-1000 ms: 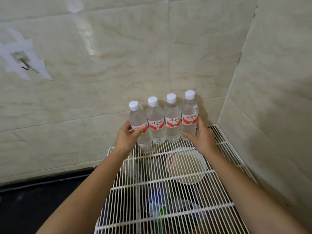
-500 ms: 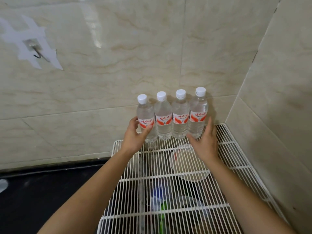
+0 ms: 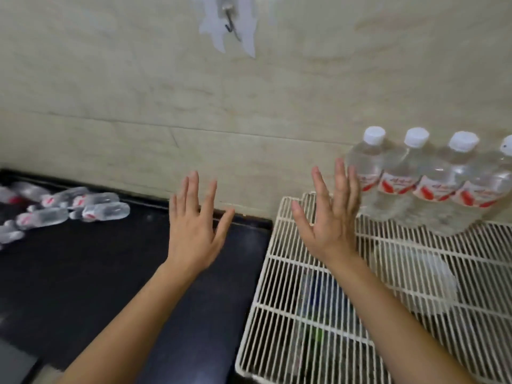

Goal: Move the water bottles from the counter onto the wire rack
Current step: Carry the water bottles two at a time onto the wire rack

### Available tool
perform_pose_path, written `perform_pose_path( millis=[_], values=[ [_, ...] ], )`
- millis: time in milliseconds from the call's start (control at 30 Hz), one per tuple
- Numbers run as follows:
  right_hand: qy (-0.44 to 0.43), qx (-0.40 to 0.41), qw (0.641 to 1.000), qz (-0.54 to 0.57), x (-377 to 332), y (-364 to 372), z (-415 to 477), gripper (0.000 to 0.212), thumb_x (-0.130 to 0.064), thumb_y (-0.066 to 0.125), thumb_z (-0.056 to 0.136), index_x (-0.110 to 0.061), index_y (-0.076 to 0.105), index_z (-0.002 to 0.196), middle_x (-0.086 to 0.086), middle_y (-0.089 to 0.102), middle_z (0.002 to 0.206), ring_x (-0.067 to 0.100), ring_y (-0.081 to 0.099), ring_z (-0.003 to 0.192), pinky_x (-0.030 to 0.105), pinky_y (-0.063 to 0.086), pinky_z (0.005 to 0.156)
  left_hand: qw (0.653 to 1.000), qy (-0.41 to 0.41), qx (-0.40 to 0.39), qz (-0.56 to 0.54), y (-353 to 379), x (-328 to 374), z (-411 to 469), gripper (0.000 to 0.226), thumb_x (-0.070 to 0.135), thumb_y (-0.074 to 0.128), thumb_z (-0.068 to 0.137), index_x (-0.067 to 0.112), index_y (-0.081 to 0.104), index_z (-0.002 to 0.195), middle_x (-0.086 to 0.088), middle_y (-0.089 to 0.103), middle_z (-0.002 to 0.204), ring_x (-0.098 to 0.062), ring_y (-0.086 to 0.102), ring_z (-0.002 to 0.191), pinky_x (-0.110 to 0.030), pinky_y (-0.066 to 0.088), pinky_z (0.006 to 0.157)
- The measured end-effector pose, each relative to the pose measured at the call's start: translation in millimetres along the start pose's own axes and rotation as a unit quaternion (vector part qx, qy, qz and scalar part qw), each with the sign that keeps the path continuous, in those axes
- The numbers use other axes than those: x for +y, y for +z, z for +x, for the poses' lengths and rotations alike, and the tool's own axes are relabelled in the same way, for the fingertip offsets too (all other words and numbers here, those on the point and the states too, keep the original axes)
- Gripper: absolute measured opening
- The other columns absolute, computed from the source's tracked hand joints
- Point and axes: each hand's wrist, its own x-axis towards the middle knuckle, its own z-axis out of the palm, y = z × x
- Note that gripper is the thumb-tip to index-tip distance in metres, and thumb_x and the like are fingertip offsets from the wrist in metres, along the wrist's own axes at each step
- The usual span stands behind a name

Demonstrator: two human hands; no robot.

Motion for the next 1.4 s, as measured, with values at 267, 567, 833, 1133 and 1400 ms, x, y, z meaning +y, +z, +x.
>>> perform_pose_path(
  millis=[267,567,833,1133,1400],
  values=[
    [-0.076,-0.086,0.991,0.062,-205.1,90.3,18.4,0.076,-0.049,0.052,0.097,-0.012,0.024,0.158,0.019,0.011,0.166,0.040,0.008,0.154,0.058,0.011,0.123,0.988,-0.087,0.091,0.094,-93.3,-206.3,-71.9,0.067,0.050,0.043,0.099,0.007,0.040,0.151,-0.025,0.025,0.162,-0.041,0.022,0.151,-0.062,0.026,0.116],
    [-0.098,-0.180,0.971,0.120,-477.3,194.3,-20.1,0.073,-0.047,0.053,0.098,-0.017,0.024,0.158,0.012,0.013,0.168,0.031,0.007,0.156,0.053,0.017,0.124,0.981,-0.141,0.077,0.112,-190.0,-438.7,-159.4,0.069,0.051,0.040,0.097,0.007,0.040,0.151,-0.024,0.025,0.162,-0.041,0.022,0.151,-0.064,0.025,0.115],
    [-0.140,-0.270,0.947,0.099,-581.9,262.5,-15.7,0.071,-0.047,0.049,0.099,-0.019,0.024,0.159,0.012,0.012,0.168,0.031,0.007,0.156,0.048,0.017,0.124,0.978,-0.188,0.046,0.080,-202.3,-550.8,-162.6,0.070,0.055,0.035,0.097,0.010,0.040,0.150,-0.021,0.024,0.163,-0.038,0.020,0.152,-0.062,0.023,0.118],
    [-0.068,-0.301,0.948,0.081,-592.4,386.8,12.9,0.067,-0.044,0.053,0.099,-0.017,0.031,0.156,0.014,0.022,0.165,0.032,0.016,0.154,0.050,0.021,0.122,0.983,-0.176,-0.016,0.054,-143.0,-638.5,-107.8,0.067,0.053,0.037,0.098,0.011,0.039,0.151,-0.021,0.027,0.162,-0.038,0.022,0.152,-0.058,0.022,0.118],
    [0.003,-0.424,0.906,0.016,-573.9,498.1,40.0,0.075,-0.041,0.056,0.097,-0.014,0.021,0.158,0.015,0.016,0.166,0.034,0.013,0.154,0.053,0.014,0.124,0.963,-0.207,-0.171,0.029,-63.1,-719.0,-42.1,0.063,0.047,0.050,0.099,0.011,0.038,0.150,-0.023,0.025,0.161,-0.040,0.021,0.151,-0.061,0.025,0.117]
  ],
)
